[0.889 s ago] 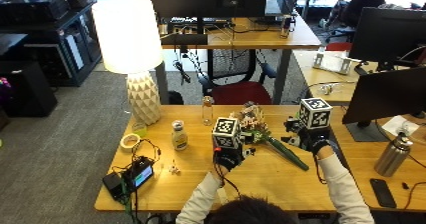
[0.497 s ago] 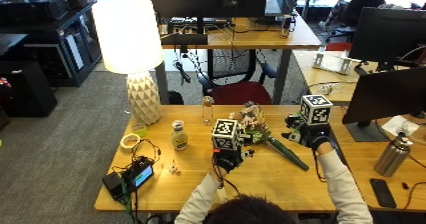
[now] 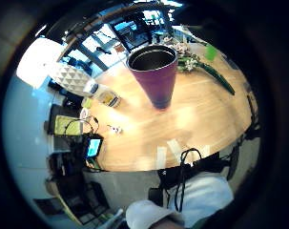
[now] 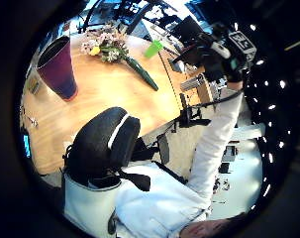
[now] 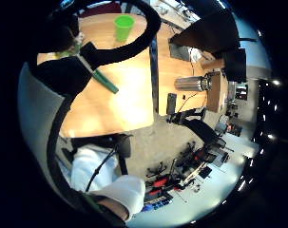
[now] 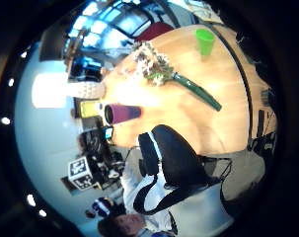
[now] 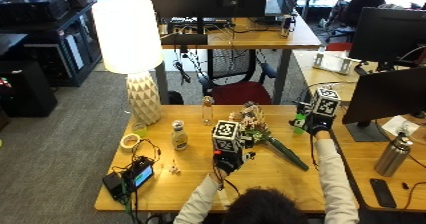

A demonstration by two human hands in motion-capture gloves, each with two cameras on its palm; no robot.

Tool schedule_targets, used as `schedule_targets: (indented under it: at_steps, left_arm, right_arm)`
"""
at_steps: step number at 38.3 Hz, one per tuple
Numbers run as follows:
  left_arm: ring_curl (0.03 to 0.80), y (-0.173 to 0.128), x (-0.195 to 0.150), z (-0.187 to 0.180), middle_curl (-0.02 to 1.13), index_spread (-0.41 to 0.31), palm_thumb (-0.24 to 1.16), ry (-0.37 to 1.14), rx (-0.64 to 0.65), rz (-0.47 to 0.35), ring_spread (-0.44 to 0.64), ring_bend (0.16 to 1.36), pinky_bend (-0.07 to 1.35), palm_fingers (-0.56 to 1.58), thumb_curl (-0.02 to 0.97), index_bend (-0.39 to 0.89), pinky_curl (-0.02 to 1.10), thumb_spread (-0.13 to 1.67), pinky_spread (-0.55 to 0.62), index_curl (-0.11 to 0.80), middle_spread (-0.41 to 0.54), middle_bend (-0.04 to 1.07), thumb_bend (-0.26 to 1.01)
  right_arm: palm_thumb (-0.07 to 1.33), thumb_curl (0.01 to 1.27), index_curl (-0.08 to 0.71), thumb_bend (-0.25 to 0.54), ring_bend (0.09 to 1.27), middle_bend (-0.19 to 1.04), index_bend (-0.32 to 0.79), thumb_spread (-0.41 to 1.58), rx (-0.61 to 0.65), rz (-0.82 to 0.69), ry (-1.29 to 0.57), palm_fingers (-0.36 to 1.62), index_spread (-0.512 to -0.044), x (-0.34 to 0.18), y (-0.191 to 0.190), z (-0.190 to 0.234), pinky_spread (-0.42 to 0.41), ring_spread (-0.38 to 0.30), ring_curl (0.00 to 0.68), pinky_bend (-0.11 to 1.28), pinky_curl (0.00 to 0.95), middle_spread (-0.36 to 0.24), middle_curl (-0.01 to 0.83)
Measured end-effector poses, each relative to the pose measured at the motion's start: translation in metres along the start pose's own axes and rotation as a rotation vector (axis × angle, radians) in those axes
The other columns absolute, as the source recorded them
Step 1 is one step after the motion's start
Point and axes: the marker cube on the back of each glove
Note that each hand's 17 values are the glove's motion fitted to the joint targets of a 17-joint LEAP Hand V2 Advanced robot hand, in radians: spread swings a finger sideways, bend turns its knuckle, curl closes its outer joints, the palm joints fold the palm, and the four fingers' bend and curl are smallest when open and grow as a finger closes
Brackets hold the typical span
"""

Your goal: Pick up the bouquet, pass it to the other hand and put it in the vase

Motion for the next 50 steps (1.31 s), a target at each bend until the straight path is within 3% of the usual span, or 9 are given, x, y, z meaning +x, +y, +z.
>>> schedule_targets:
  at_steps: [4, 16, 24, 33, 36, 45, 48, 49, 50]
  left_arm:
    - [0.231, 0.004, 0.007, -0.004, 0.20, 0.011, 0.28, 0.002, -0.008, 0.003, 0.34, 0.51, 0.37, 0.27, 0.218, 0.17, 0.28, 1.07, 0.40, 0.308, 0.206, 0.17, -0.02]
    - [0.245, 0.004, 0.004, 0.010, 0.23, 0.011, 0.28, -0.005, -0.046, -0.005, 0.34, 0.51, 0.37, 0.26, 0.238, 0.17, 0.30, 1.08, 0.40, 0.332, 0.201, 0.17, -0.02]
    - [0.252, -0.001, 0.004, 0.019, 0.24, 0.011, 0.27, 0.006, -0.062, 0.008, 0.34, 0.51, 0.36, 0.26, 0.246, 0.17, 0.31, 1.08, 0.41, 0.342, 0.200, 0.16, -0.02]
    - [0.257, 0.000, 0.003, 0.021, 0.25, 0.011, 0.27, 0.010, -0.092, -0.003, 0.35, 0.51, 0.36, 0.26, 0.254, 0.17, 0.32, 1.08, 0.41, 0.351, 0.200, 0.17, -0.02]
    - [0.258, 0.004, 0.006, 0.018, 0.25, 0.011, 0.27, 0.026, -0.103, -0.008, 0.35, 0.51, 0.36, 0.25, 0.256, 0.17, 0.32, 1.08, 0.41, 0.353, 0.200, 0.17, -0.02]
    - [0.262, 0.001, 0.002, 0.020, 0.25, 0.011, 0.27, 0.031, -0.107, -0.005, 0.35, 0.51, 0.36, 0.26, 0.261, 0.17, 0.33, 1.08, 0.41, 0.359, 0.199, 0.16, -0.02]
    - [0.263, 0.000, 0.001, 0.019, 0.26, 0.011, 0.27, 0.039, -0.112, -0.004, 0.35, 0.51, 0.35, 0.26, 0.262, 0.17, 0.33, 1.09, 0.41, 0.361, 0.199, 0.17, -0.02]
    - [0.263, 0.000, 0.001, 0.019, 0.26, 0.011, 0.27, 0.041, -0.112, -0.005, 0.35, 0.51, 0.35, 0.26, 0.262, 0.17, 0.33, 1.09, 0.41, 0.361, 0.199, 0.16, -0.02]
    - [0.265, -0.001, 0.000, 0.019, 0.26, 0.011, 0.27, 0.042, -0.113, -0.006, 0.35, 0.51, 0.35, 0.26, 0.263, 0.17, 0.33, 1.09, 0.41, 0.361, 0.199, 0.17, -0.02]
  right_arm:
    - [0.41, 0.24, 0.060, 0.021, 0.71, 0.38, 0.08, 1.11, -0.047, 0.032, -0.028, 0.58, -0.239, 0.013, -0.019, 0.041, 0.193, -0.017, 0.329, 0.77, 0.336, -0.009, 0.332]
    - [0.53, 0.29, 0.094, 0.006, 0.71, 0.41, 0.08, 1.10, -0.219, 0.166, -0.064, 0.67, -0.233, 0.017, 0.019, 0.147, 0.145, -0.081, 0.354, 0.69, 0.327, -0.035, 0.372]
    - [0.59, 0.32, 0.109, -0.009, 0.69, 0.40, 0.07, 1.08, -0.294, 0.218, -0.029, 0.67, -0.234, 0.025, 0.014, 0.192, 0.136, -0.099, 0.366, 0.67, 0.332, -0.043, 0.387]
    - [0.72, 0.35, 0.130, 0.018, 0.65, 0.43, 0.10, 1.05, -0.269, 0.207, 0.076, 0.73, -0.240, 0.025, 0.008, 0.217, 0.106, -0.122, 0.366, 0.61, 0.325, -0.060, 0.411]
    - [0.81, 0.37, 0.176, 0.047, 0.64, 0.40, 0.20, 1.04, -0.237, 0.186, 0.089, 0.86, -0.250, 0.020, 0.005, 0.217, 0.038, -0.147, 0.370, 0.59, 0.320, -0.071, 0.409]
    - [0.98, 0.42, 0.268, 0.080, 0.55, 0.37, 0.19, 0.99, -0.293, 0.185, 0.130, 1.14, -0.217, 0.006, 0.004, 0.217, -0.150, -0.189, 0.378, 0.57, 0.336, -0.103, 0.436]
    - [1.00, 0.45, 0.282, 0.067, 0.62, 0.38, 0.16, 0.93, -0.307, 0.177, 0.058, 1.25, -0.209, 0.004, 0.005, 0.218, -0.219, -0.214, 0.411, 0.57, 0.346, -0.111, 0.451]
    - [1.00, 0.45, 0.290, 0.064, 0.56, 0.37, 0.17, 0.95, -0.310, 0.176, 0.039, 1.17, -0.212, 0.004, 0.006, 0.219, -0.212, -0.209, 0.395, 0.58, 0.348, -0.113, 0.453]
    - [1.02, 0.46, 0.285, 0.067, 0.67, 0.40, 0.13, 0.93, -0.305, 0.175, 0.023, 1.32, -0.204, 0.004, 0.006, 0.220, -0.242, -0.214, 0.435, 0.56, 0.350, -0.119, 0.466]
